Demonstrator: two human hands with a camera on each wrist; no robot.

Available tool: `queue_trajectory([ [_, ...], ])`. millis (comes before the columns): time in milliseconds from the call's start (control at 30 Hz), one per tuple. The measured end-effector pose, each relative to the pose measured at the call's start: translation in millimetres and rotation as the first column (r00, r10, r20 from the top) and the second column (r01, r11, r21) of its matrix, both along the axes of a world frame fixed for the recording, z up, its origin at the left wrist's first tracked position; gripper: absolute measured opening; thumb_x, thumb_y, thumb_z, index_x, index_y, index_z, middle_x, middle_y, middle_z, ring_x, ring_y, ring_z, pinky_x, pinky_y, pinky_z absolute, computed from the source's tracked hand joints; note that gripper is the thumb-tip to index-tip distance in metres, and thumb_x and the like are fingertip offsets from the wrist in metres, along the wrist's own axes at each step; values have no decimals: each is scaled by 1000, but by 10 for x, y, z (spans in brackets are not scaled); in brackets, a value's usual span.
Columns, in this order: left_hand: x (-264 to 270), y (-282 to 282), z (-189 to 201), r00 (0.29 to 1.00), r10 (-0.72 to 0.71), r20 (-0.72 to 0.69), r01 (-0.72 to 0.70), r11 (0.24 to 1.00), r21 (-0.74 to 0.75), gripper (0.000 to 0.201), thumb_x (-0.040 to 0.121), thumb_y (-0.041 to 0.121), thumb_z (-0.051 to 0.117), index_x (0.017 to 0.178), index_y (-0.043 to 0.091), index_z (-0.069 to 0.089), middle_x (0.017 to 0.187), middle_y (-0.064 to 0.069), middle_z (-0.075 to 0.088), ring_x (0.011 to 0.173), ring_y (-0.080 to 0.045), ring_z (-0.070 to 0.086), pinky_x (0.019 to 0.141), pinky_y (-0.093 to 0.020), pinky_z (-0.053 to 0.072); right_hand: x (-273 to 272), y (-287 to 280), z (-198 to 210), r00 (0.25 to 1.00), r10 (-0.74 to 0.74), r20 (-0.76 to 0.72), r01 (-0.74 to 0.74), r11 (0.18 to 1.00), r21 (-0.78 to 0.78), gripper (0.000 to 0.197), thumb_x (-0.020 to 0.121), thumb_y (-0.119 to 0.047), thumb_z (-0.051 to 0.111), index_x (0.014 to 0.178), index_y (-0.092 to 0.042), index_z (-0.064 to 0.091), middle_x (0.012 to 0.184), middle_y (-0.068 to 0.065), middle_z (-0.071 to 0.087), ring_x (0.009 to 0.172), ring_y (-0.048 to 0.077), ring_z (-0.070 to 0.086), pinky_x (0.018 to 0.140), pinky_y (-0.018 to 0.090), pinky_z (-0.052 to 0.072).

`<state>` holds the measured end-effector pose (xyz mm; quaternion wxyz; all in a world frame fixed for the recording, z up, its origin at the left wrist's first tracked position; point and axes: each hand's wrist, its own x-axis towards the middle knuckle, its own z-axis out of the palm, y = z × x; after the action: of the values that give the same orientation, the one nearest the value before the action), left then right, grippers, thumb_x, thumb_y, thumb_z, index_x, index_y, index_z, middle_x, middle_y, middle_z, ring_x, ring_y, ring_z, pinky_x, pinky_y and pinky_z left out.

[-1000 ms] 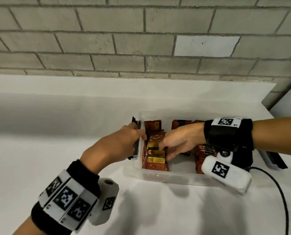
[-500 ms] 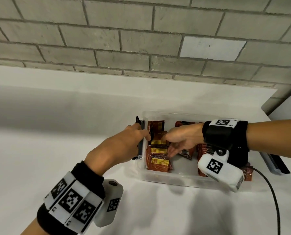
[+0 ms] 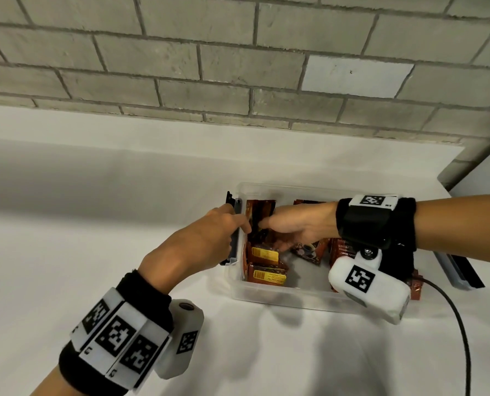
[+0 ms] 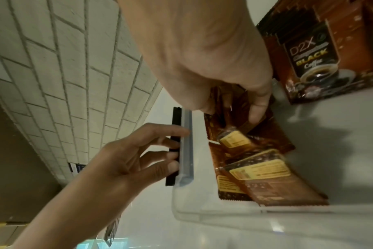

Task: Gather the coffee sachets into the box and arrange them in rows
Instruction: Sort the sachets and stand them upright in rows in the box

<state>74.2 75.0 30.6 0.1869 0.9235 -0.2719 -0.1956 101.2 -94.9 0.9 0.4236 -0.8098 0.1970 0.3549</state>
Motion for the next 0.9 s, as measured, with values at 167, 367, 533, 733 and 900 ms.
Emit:
queue_trajectory([
  [167, 0, 7, -3, 1000, 4, -10, -5, 1000, -14, 49, 91, -8, 42, 129, 21, 52, 129, 0, 40, 97, -11, 42, 78, -16, 39, 49, 118, -6, 997, -54, 48, 49, 994, 94, 41, 98, -36, 45, 128, -8, 49, 122, 9, 59, 91, 18, 59, 74, 26, 52],
  [367, -2, 8, 5, 1000, 3, -6, -3, 1000, -6, 50, 89, -9, 41, 128, 21, 53, 128, -1, 41, 97, -10, 38, 83, -18, 40, 71, 112, 24, 997, 1, 83, -10, 994, 108, 38, 99, -31, 45, 122, -3, 52, 119, 16, 62, 101, 26, 65, 77, 33, 59],
  [533, -11, -4, 26, 1000, 12, -7, -12, 1000, -2, 48, 90, -9, 41, 126, 20, 54, 129, -1, 41, 98, -13, 43, 87, -23, 45, 109, 113, 79, 992, 34, 121, -46, 994, 95, 32, 100, -23, 46, 119, 2, 51, 129, 20, 54, 101, 32, 63, 56, 25, 59],
  [733, -20, -2, 31, 1000, 8, -15, -8, 1000, -22, 47, 90, -9, 43, 125, 20, 54, 128, -2, 41, 106, -19, 50, 83, -19, 45, 74, 10, 271, 979, 125, 163, -131, 991, 30, 21, 98, -18, 50, 107, 0, 56, 139, 14, 47, 97, 30, 65, 56, 20, 57],
  [900, -32, -2, 71, 998, 57, 16, -55, 994, -92, 42, 91, -5, 49, 123, 21, 48, 116, 3, 42, 107, -17, 51, 84, -23, 48, 30, -198, 491, 969, 162, 188, -168, 986, 14, 37, 100, -24, 43, 126, 1, 51, 129, 15, 58, 106, 28, 64, 78, 26, 55],
])
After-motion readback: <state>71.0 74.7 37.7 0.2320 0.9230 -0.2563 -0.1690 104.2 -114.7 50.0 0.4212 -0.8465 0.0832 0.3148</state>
